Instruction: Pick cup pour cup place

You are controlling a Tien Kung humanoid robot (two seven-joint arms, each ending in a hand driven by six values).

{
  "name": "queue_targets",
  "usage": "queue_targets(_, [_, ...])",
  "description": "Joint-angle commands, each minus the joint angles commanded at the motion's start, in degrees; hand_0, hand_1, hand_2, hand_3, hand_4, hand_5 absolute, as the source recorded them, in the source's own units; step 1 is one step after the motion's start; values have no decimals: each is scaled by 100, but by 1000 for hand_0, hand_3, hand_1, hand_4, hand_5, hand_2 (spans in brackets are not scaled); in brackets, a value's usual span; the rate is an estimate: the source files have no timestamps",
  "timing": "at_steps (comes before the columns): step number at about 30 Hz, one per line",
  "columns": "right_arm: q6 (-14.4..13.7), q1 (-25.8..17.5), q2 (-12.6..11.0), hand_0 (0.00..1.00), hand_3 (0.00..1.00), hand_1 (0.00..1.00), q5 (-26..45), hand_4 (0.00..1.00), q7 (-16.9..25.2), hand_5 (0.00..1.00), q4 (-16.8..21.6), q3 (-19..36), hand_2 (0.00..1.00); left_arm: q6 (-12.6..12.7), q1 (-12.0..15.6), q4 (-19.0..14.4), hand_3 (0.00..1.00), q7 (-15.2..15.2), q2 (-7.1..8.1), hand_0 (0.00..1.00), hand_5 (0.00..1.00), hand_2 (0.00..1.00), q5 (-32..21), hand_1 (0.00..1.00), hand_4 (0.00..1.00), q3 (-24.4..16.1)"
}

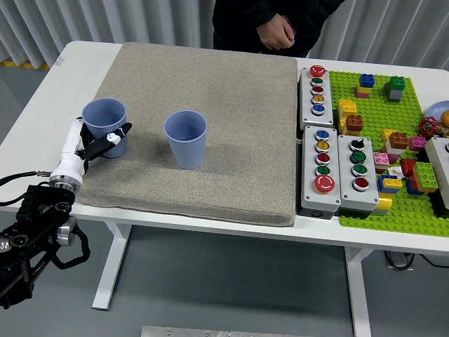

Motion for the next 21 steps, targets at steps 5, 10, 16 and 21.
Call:
queue_targets(5, [0,1,-1,722,693,688,6,305,2,296,0,-3,735,-64,2,-6,998,36,2,742,314,878,70,733,953,-25])
queue_targets(10, [-2,4,-1,722,693,688,15,305,5,296,0,-7,735,-109,4,-7,998,70,-3,742,314,878,135,733,953,-58])
queue_targets(16, [-9,15,0,722,693,688,38,305,7,296,0,-11,735,-112,79,-68,998,98,-10,746,324,898,233,744,958,-151])
queue_targets(21, [-7,18,-4,722,693,688,39,305,8,295,0,-7,735,-110,198,-198,998,118,10,748,331,907,406,750,958,-322])
